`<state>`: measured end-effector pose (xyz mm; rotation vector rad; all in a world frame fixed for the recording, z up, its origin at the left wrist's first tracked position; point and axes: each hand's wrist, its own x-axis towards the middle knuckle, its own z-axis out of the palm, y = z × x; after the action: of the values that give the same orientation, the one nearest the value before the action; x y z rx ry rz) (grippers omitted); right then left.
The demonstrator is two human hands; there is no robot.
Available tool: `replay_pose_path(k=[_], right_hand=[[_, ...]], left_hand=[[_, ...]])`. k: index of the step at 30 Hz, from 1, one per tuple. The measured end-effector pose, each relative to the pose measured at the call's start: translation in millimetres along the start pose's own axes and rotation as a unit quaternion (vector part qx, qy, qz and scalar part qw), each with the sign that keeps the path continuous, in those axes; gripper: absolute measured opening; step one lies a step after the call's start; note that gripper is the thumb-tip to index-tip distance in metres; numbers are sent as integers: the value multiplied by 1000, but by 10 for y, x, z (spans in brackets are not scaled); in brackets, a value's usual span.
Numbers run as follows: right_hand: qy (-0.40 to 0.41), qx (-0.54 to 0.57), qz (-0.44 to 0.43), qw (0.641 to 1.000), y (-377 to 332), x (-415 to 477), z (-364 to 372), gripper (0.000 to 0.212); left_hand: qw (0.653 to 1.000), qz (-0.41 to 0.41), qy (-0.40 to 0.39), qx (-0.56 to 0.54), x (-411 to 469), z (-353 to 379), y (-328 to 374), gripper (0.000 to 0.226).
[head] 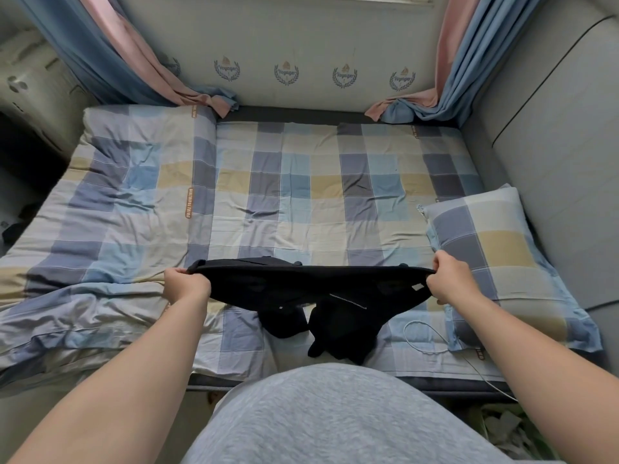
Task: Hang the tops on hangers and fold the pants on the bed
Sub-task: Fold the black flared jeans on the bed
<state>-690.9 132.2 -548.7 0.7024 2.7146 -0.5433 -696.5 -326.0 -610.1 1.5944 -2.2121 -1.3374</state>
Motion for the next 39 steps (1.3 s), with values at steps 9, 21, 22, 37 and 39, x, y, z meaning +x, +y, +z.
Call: replay_pose_path(k=[9,21,22,37,39], right_hand=[[-199,354,98,909,87,-32,-14,8],[-113,119,85,983,265,94,-152,52],[-91,79,66,991,271,112,-156,56],[-257,428,59,864,207,50,-135,29],[-219,356,6,908,238,75,-136,32]], left_hand=[[970,-93,-201,-104,50,-72,12,25],[977,-43,-210,6,194,-187,-8,32],[982,-10,-184,32,196,-176,11,31],[943,-142,-284,-96,-25,-164,181,34],[931,-160,-304,-127,-20,-164,192,24]])
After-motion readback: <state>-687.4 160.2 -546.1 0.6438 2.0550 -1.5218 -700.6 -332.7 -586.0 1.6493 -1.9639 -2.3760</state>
